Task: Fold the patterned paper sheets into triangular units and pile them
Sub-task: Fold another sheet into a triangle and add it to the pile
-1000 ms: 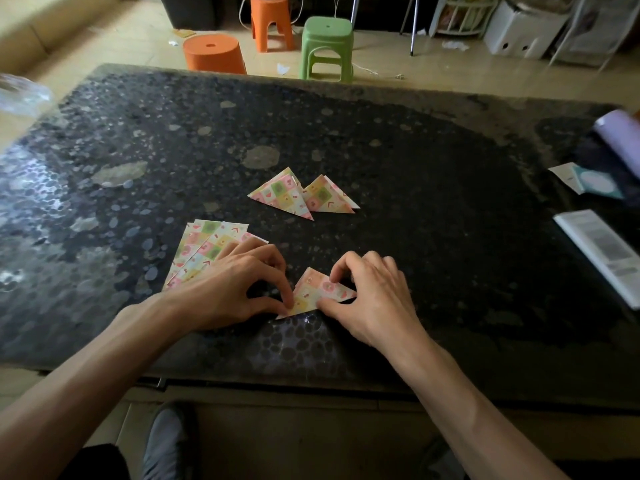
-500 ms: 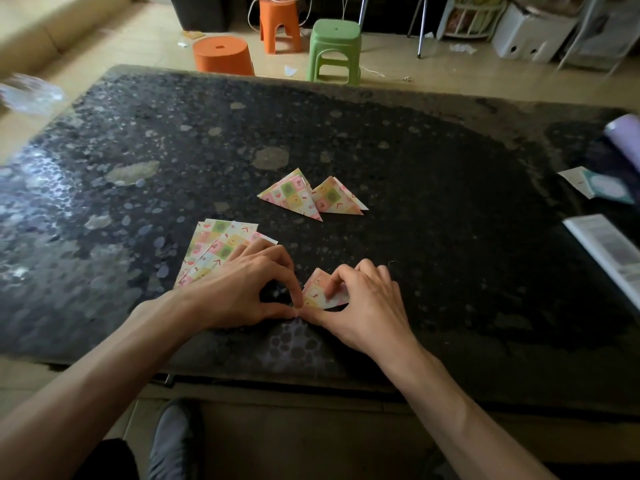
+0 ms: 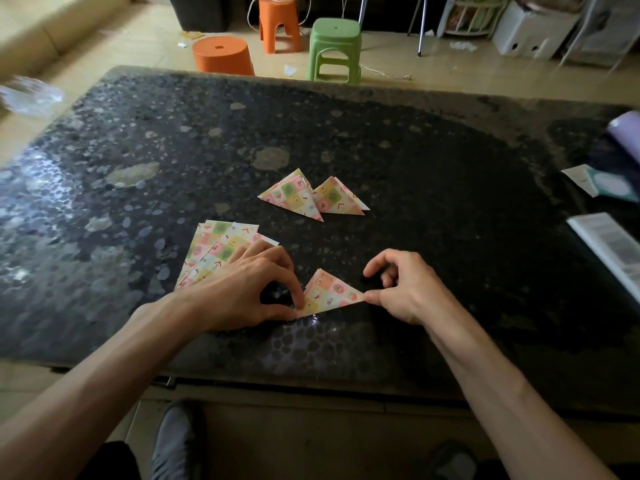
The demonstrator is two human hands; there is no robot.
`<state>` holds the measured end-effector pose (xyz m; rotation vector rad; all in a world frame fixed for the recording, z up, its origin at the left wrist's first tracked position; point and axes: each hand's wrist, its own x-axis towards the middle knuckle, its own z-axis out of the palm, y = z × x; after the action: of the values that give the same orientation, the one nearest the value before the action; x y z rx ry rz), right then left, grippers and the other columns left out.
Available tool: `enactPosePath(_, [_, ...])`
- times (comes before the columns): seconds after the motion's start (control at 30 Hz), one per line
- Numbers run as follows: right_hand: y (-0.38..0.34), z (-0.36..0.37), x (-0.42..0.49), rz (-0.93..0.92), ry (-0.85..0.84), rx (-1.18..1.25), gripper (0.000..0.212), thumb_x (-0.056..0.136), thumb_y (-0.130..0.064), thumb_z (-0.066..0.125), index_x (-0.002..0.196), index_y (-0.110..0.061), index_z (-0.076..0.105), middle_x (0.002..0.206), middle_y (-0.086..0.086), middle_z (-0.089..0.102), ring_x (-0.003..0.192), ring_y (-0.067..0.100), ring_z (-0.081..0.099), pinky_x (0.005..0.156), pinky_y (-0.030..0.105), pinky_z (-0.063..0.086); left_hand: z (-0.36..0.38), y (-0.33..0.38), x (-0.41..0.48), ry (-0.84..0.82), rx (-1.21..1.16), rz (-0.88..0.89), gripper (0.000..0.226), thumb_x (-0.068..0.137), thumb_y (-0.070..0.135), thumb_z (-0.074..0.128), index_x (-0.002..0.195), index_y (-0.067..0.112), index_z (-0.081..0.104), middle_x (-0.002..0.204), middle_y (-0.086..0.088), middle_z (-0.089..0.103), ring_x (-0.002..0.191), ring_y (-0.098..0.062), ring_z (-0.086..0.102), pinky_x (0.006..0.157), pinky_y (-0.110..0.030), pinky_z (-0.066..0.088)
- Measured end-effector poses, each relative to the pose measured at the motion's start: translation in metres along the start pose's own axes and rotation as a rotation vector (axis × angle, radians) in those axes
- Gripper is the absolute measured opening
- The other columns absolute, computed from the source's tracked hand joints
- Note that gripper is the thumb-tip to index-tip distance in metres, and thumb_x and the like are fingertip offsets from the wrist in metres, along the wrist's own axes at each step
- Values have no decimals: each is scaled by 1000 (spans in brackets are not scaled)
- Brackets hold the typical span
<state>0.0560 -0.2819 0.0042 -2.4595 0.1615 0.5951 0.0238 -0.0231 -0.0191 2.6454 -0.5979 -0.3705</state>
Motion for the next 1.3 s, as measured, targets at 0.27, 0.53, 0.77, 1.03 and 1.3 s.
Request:
enactPosePath(0.27, [9, -5, 5, -64, -58, 34, 24, 90, -13, 79, 101, -32, 69, 88, -3, 65, 69, 6, 56, 59, 20, 39, 2, 12, 1, 61, -44, 14, 22, 85, 65, 66, 100, 49, 70, 115, 28, 47, 112, 6, 43, 102, -27, 40])
enactPosePath(0.53, [10, -4, -7, -206, -61, -96, 23, 87, -46, 79, 107, -41, 68, 98, -15, 59, 89, 5, 57, 73, 23, 46, 34, 33, 5, 313, 165, 109, 53, 92, 70, 53, 132, 37, 64, 127, 14, 56, 113, -8, 55, 91, -31, 52])
enactPosePath(0.77, [9, 6, -9, -290, -38, -82, 35, 84, -70, 68, 106, -43, 66, 108, -17, 54, 100, 2, 55, 82, 25, 49, 29, 37, 3, 359, 317, 245, 37, 105, 42, 42, 118, 25, 72, 121, 5, 70, 108, -16, 68, 86, -39, 56])
enactPosePath(1.03, [10, 3, -2, -294, -73, 423, 52, 72, -53, 87, 118, -41, 66, 114, -14, 67, 100, -3, 67, 83, 18, 54, 8, 51, 6, 679, -485, -290, 9, 95, 25, 69, 103, 23, 71, 89, 7, 77, 79, -2, 73, 68, -21, 59])
enactPosePath(1.3, [-7, 31, -4, -386, -9, 579, 14, 88, -33, 81, 100, -25, 78, 93, -11, 78, 89, 4, 74, 85, 25, 59, -1, 63, 9, 650, -1534, -549, 26, 92, 11, 75, 115, 7, 64, 89, -12, 78, 85, -21, 76, 70, -25, 61])
